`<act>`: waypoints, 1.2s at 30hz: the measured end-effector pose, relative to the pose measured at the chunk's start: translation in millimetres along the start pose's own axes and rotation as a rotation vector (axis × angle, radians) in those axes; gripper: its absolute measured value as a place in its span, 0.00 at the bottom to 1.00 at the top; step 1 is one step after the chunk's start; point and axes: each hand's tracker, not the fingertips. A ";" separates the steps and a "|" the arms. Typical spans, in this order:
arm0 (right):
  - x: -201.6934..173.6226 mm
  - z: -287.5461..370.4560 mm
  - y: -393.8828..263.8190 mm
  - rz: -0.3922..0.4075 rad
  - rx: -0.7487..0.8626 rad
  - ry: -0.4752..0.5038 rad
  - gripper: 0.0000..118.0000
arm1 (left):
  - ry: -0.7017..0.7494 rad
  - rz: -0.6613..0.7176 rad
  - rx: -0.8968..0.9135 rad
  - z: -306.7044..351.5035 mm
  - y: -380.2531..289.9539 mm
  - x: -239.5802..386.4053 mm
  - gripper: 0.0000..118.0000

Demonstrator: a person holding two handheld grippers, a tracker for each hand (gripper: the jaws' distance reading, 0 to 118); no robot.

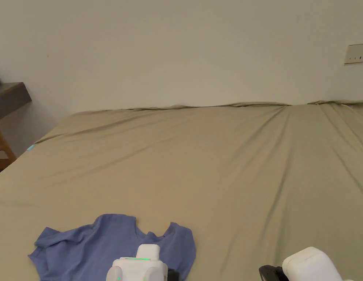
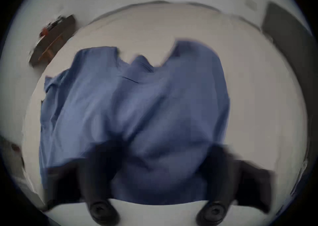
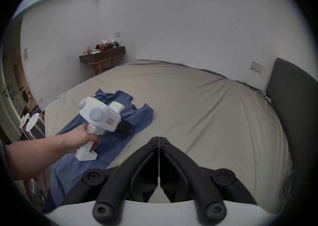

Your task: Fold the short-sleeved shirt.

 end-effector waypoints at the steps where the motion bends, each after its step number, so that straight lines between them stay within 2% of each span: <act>1: 3.3 2.4 -2.4 -0.015 -0.002 0.000 0.03 | 0.031 0.066 0.057 8.7 -1.2 -5.8 0.04; 3: 10.0 9.2 -7.0 -0.049 0.012 -0.001 0.03 | 0.023 0.144 0.082 11.5 -3.2 -23.1 0.04; 5: 14.7 14.4 -9.4 -0.080 0.044 -0.037 0.03 | -0.074 0.179 0.042 22.3 -2.5 -34.9 0.04; 8: 25.7 27.0 -8.4 -0.121 0.070 -0.063 0.03 | -0.033 0.118 0.070 41.5 3.5 -28.3 0.04; 11: 44.6 51.4 -9.0 -0.159 0.120 -0.136 0.03 | -0.040 0.063 0.131 78.8 27.2 1.8 0.04; 13: 61.4 73.1 -8.9 -0.197 0.147 -0.180 0.03 | -0.090 0.001 0.208 111.8 44.6 42.5 0.04; 16: 91.0 119.2 -7.1 -0.269 0.207 -0.260 0.03 | -0.202 -0.171 0.291 156.8 64.6 128.6 0.04; 18: 110.7 160.0 -7.3 -0.283 0.250 -0.348 0.03 | -0.330 -0.260 0.319 183.2 69.6 196.3 0.04; 22: 138.0 247.9 -10.0 -0.265 0.296 -0.559 0.03 | -0.481 -0.373 0.321 230.4 51.3 307.1 0.04; 24: 146.7 297.5 -17.1 -0.266 0.324 -0.666 0.03 | -0.568 -0.404 0.321 252.7 29.7 350.6 0.04; 28: 148.5 366.6 -37.9 -0.266 0.355 -0.832 0.03 | -0.616 -0.538 0.267 261.2 -25.8 415.8 0.04; 30: 146.7 385.0 -47.9 -0.268 0.351 -0.872 0.03 | -0.613 -0.575 0.194 248.2 -62.9 443.3 0.04; 33: 141.4 396.1 -59.4 -0.266 0.348 -0.876 0.03 | -0.634 -0.657 0.085 211.1 -130.2 473.8 0.05; 34: 138.0 394.8 -60.4 -0.262 0.348 -0.868 0.03 | -0.664 -0.671 -0.004 196.1 -149.7 478.1 0.10; 35: 136.3 393.5 -62.5 -0.262 0.349 -0.842 0.03 | -0.677 -0.670 -0.095 183.1 -165.5 479.0 0.34; 36: 134.6 391.3 -64.8 -0.264 0.356 -0.786 0.03 | -0.662 -0.632 -0.169 169.7 -178.9 475.9 0.81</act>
